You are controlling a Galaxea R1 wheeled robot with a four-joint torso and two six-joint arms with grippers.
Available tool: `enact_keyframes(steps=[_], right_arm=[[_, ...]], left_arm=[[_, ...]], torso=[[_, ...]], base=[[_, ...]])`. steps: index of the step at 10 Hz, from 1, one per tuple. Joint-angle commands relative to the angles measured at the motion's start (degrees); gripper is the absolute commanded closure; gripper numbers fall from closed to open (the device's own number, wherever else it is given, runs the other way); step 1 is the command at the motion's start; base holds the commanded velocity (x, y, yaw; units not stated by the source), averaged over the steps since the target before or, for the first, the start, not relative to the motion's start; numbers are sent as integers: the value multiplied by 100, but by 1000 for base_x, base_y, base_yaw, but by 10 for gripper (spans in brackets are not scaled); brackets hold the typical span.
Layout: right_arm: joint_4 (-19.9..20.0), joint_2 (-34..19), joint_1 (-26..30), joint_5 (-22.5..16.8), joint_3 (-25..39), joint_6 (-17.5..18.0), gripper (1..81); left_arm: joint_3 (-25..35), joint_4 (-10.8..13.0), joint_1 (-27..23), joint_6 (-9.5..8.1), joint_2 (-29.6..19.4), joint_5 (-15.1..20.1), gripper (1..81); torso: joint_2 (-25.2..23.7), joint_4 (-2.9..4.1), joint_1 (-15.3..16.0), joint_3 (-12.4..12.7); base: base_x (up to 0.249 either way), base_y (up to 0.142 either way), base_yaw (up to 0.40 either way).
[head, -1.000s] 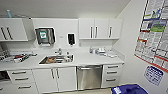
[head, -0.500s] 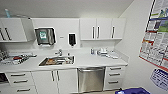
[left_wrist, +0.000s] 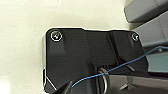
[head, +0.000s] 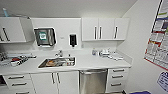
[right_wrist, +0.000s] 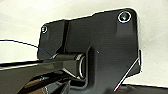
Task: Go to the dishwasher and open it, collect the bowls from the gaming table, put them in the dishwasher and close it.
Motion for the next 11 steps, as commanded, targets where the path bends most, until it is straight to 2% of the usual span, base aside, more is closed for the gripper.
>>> enact_keyframes(steps=[1,5,11], right_arm=[[-21,-105,341,-318,53,-9,10],[-21,-96,341,-318,44,-9,10],[-30,-87,332,-318,26,-9,10]], left_arm=[[1,-15,-307,-31,-91,243,10],[1,-15,-307,-31,-83,243,10],[1,-15,-307,-31,-65,243,10]], torso=[[0,0,0,0],[2,0,5,-2],[-2,0,0,0]], base=[[138,64,0],[138,63,0],[138,0,0]])
